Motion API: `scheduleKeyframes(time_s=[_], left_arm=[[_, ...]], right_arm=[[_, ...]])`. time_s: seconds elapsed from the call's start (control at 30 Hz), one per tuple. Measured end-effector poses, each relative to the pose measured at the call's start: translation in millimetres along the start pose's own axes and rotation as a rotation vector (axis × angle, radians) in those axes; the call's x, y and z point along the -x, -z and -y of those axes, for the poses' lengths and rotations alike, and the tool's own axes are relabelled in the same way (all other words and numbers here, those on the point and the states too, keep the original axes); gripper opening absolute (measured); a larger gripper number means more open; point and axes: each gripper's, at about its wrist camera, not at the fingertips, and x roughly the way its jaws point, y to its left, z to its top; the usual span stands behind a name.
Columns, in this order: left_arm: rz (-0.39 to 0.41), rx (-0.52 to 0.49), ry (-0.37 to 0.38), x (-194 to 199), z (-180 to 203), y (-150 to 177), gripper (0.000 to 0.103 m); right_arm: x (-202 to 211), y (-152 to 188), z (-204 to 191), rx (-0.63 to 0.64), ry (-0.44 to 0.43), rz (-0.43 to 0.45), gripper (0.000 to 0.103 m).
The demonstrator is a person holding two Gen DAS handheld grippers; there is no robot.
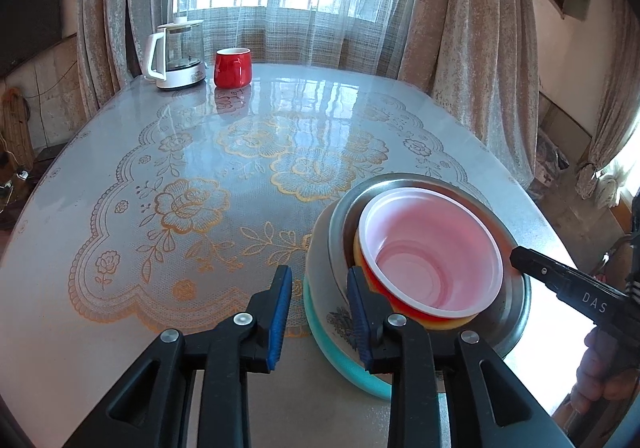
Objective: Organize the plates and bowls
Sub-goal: 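Open both tools and withdraw them from the steel bowl rim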
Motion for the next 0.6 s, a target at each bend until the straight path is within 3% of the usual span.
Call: scheduleKeyframes(time_s=[0.17, 0.6], left_arm=[[0.027, 0.009, -0.051, 8.7, -4.6, 3.5, 0.034], [0.172, 0.018, -0.179, 45.3, -4.6, 17.5, 0.060]], right_arm=[[7.0, 3.5, -4.0, 0.000, 0.035, 0.027, 0.031], [30.6, 22.3, -37.0, 0.052, 0.181, 0.146, 0.036]])
